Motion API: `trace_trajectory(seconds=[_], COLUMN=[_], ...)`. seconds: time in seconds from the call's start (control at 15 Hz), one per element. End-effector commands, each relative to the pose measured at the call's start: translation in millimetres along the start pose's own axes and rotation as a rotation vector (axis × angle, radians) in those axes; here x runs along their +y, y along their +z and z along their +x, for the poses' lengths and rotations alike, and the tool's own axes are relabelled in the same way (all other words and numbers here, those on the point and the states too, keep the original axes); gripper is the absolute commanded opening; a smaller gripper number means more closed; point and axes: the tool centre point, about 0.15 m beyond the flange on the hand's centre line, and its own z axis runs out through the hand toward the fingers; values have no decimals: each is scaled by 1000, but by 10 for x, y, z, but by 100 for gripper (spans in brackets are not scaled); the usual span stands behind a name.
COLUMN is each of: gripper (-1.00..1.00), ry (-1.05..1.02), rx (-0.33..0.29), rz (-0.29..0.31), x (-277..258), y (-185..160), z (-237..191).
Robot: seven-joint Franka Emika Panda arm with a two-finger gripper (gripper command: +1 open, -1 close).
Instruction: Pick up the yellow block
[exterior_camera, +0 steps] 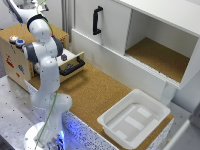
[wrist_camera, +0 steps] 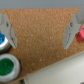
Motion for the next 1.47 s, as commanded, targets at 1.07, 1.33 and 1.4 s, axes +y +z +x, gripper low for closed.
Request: trace_trajectory(seconds=[1.07, 1.33, 1.4], gripper=[100, 100, 100], ry=[-204, -216, -217], rx=[268, 306, 307], rz=[-17, -59, -63], x=[518, 469, 469], y=[1798, 2000, 2056], z=[-1127, -1017, -969])
